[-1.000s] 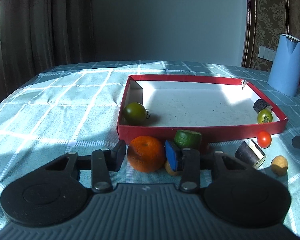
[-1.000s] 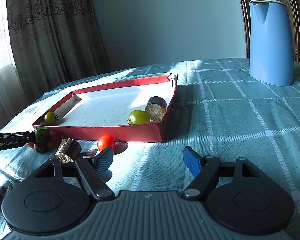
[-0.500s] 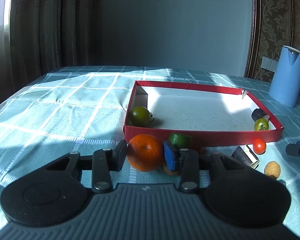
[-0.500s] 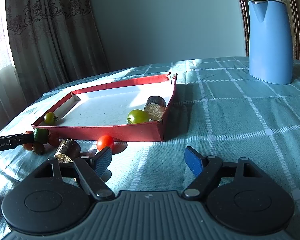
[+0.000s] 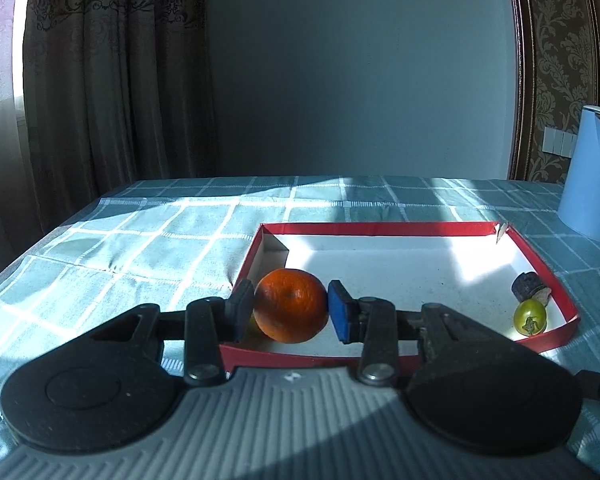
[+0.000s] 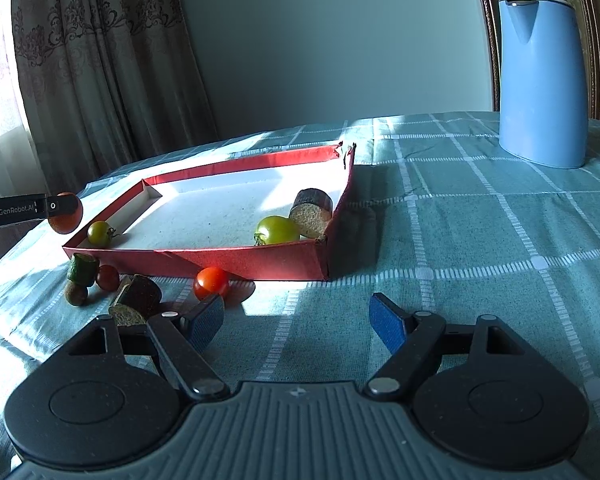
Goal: Organize fruits
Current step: 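Lower the orange into the tray and open the left gripper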
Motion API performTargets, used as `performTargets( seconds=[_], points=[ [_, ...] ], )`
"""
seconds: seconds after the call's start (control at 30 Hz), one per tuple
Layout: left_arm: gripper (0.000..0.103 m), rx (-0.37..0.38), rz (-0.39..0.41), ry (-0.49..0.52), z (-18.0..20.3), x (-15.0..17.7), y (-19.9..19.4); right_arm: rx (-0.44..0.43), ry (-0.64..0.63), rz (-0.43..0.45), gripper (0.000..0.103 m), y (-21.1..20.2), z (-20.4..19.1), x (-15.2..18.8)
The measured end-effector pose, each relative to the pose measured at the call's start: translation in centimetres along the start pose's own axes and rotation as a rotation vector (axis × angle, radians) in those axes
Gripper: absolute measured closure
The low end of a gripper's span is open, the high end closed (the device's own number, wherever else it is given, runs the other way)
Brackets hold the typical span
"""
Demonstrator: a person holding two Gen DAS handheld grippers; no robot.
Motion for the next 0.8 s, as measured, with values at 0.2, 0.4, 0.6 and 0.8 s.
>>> performTargets(
  seconds=[0.2, 0.4, 0.6, 0.8],
  points=[
    [0.066, -0.026, -0.078, -0.026, -0.1, 1.9, 2.5, 0.006, -0.004, -0.022, 0.02, 0.3, 0.0, 0.3],
    [0.066, -0.034, -0.107, -0.032, -0.5, 2.7, 3.4, 0.012, -0.014, -0.038, 0.019, 0.5, 0.0, 0.5],
    [0.058, -0.05, -0.096, -0.018, -0.6, 2.7, 3.3, 0.013, -0.016, -0.048, 0.018, 0.5, -0.1, 0.6],
    [0.05, -0.059, -0.094, -0.03, -1.0, 2.6, 2.8, 0.013, -0.014, -0.052, 0.018, 0.7, -0.1, 0.6]
  ],
)
Point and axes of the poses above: each gripper's, at about its wrist camera, not at the fingertips, and y roughly the way its jaws point, z to its right, x to its underside, the point moved 10 cm from there along y, roughly the way its jaws point, and after that the axes turned 9 degrees about z, right-handed, at the moved point
